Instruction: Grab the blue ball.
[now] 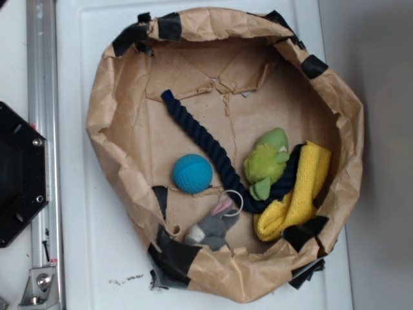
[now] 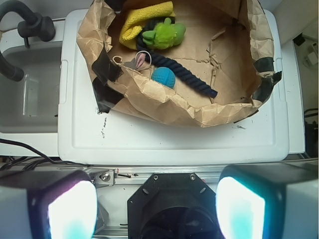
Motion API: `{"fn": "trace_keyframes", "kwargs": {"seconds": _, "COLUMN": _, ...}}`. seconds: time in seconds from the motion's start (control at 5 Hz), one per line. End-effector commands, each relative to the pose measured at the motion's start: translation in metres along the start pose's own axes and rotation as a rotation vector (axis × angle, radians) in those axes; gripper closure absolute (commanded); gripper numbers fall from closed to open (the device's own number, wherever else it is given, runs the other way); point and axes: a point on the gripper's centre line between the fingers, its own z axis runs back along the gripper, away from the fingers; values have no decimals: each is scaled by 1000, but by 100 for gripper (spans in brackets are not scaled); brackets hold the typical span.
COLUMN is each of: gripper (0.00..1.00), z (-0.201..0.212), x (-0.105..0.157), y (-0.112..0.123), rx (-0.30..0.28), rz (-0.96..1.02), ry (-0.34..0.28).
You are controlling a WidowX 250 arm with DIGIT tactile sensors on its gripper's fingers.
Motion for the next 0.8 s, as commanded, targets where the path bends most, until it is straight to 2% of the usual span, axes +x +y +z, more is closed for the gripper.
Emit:
{"fn": "trace_keyframes", "kwargs": {"seconds": 0.0, "gripper": 0, "z": 0, "x": 0, "y": 0, "rx": 0, "rz": 0, "ry": 0}}
{"fn": "trace_keyframes", "kwargs": {"seconds": 0.2, "gripper": 0, "z": -46, "x": 40, "y": 22, "rx": 129, "rz": 74, "ry": 95}}
{"fn": "trace_keyframes", "kwargs": {"seconds": 0.6, "gripper": 0, "z": -99, "x": 103, "y": 45, "rx": 36, "rz": 196, "ry": 58}}
